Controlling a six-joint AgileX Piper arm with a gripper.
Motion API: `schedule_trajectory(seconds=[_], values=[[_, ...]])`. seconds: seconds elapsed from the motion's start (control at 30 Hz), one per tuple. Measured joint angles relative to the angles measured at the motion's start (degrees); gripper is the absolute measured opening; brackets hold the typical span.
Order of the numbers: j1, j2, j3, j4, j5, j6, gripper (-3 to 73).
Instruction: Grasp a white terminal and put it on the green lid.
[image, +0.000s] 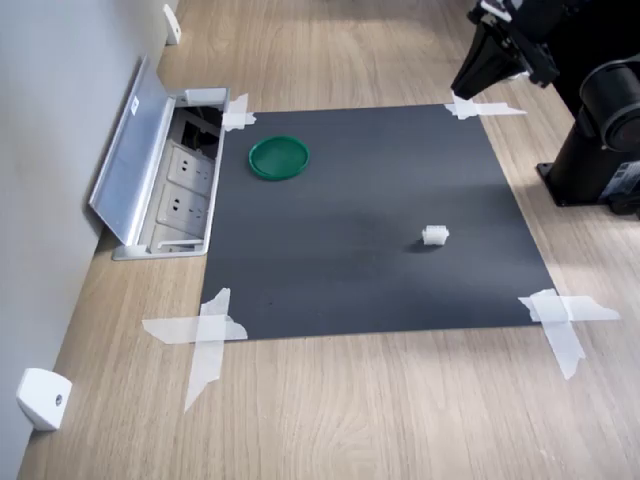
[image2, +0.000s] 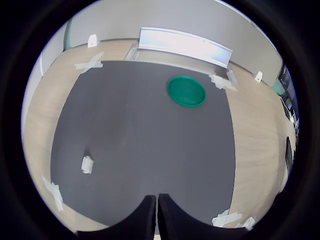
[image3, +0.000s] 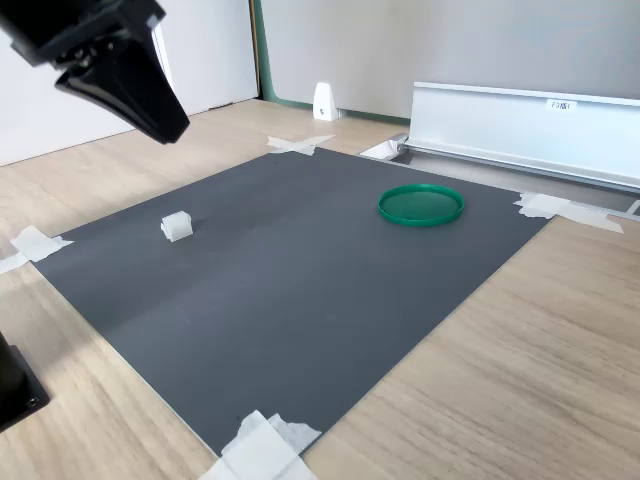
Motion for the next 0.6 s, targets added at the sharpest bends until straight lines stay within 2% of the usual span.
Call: schedule_trajectory(seconds=[0.2, 0.33, 0.6], values=[[0.0, 6.0, -4.6, 2.5, 8.2, -3.1, 0.9], [0.0, 9.4, -5.0, 4.9, 10.2, -4.6, 11.0], [0.6, 10.9, -5.1, 7.4, 10.3, -7.1, 54.6]])
